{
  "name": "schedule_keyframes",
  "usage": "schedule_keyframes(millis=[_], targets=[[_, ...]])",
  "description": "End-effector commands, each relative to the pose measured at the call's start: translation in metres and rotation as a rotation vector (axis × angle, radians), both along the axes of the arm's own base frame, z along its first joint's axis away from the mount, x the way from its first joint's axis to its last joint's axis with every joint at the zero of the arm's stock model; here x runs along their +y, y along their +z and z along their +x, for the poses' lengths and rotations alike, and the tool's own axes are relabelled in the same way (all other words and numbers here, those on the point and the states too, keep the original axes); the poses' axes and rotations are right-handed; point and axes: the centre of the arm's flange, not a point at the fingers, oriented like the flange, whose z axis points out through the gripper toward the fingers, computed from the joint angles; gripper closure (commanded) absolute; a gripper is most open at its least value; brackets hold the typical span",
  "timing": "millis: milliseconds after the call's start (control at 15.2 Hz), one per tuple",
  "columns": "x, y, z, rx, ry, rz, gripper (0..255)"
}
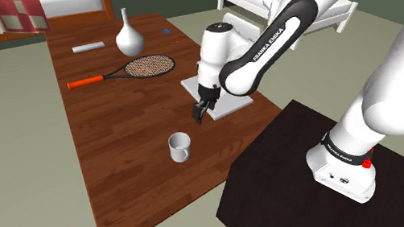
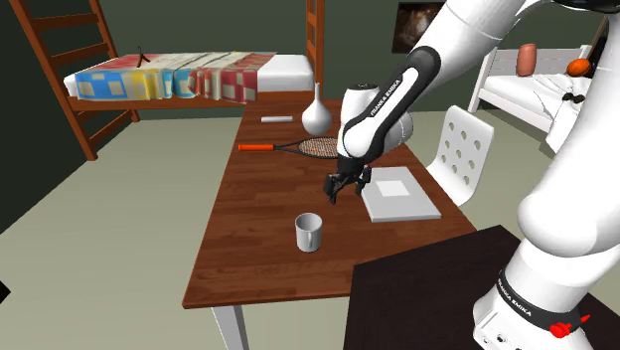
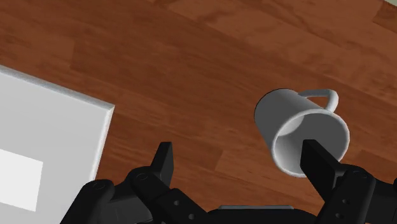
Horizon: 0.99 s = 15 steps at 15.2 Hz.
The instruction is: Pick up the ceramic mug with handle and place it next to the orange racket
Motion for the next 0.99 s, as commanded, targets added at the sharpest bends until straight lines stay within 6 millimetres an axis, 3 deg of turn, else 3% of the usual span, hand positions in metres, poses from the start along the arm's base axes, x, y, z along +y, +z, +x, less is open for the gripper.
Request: schedule_keyframes(millis=[0,396,924], targets=[[0.016,-0.021,0.008,-0.006,0.003,0.011,0],[0.057,-0.08,0.032,-0.023,0.011,0.037,0],[0.064,-0.124,0.037,-0.025,0.012,0.039,0]])
